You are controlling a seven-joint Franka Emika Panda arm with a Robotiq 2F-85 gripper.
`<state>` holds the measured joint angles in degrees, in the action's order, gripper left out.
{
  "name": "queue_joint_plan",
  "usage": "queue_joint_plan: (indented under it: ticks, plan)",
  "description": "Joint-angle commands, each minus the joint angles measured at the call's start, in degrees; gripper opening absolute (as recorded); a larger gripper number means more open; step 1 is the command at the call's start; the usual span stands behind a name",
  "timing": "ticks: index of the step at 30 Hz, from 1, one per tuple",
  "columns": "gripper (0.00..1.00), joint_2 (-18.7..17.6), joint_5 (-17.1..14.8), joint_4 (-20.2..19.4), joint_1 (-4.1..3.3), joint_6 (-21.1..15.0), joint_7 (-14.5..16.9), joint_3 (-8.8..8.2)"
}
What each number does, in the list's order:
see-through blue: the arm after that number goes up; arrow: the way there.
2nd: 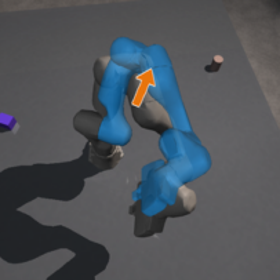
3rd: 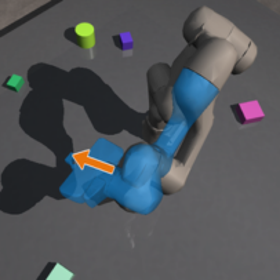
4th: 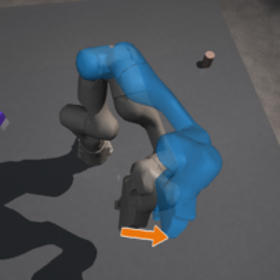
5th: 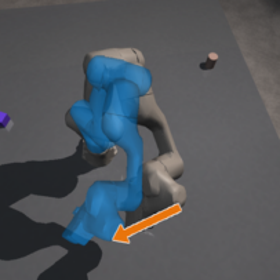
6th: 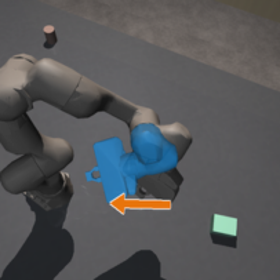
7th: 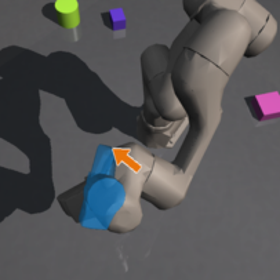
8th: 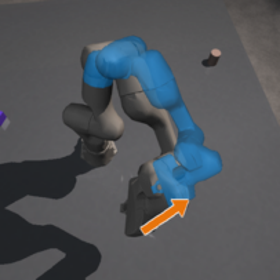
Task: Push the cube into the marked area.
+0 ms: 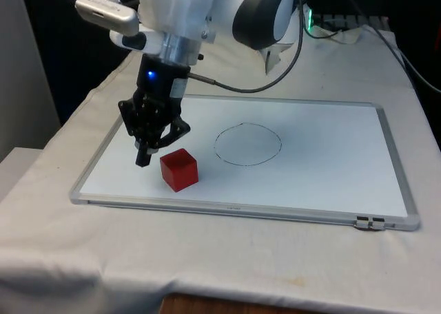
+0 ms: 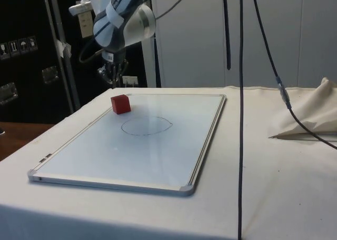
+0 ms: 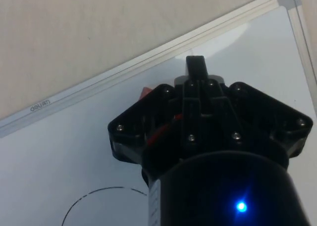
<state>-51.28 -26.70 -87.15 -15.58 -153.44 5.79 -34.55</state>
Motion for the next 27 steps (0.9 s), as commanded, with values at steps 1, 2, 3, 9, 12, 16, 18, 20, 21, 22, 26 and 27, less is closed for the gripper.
queue_joint_plan:
  ticks: [1,2,3,9,12,16,18,20,21,22,26,27]
  plan:
    - [0.0,-0.74,0.11,0.17,-0.23,-0.57,-0.74,-0.46]
    - [0.0,-1.38,0.17,0.34,-0.29,-0.97,-1.26,-0.63]
    - [0.0,-1.6,0.23,0.34,-0.29,-1.09,-1.55,-0.69]
    - [0.0,-2.41,0.52,0.06,-0.74,-0.29,-2.23,-1.66]
    - [0.0,-2.12,0.52,-0.34,-0.86,1.03,-2.06,-1.83]
    - [0.0,-2.12,0.11,0.0,-0.57,1.89,-1.55,-1.6]
    - [0.0,-1.66,0.34,-0.52,-1.03,3.78,-1.72,-2.12]
    - [0.0,-1.43,0.23,-0.46,-1.03,5.44,-1.6,-2.12]
    - [0.0,-1.32,0.17,-0.46,-1.03,5.96,-1.6,-2.06]
    - [0.0,-1.26,0.11,-0.34,-1.03,6.42,-1.6,-1.95]
    - [0.0,-0.97,-0.29,0.06,-0.86,8.31,-1.2,-1.32]
    - [0.0,-0.97,-0.29,0.06,-0.86,8.31,-1.2,-1.32]
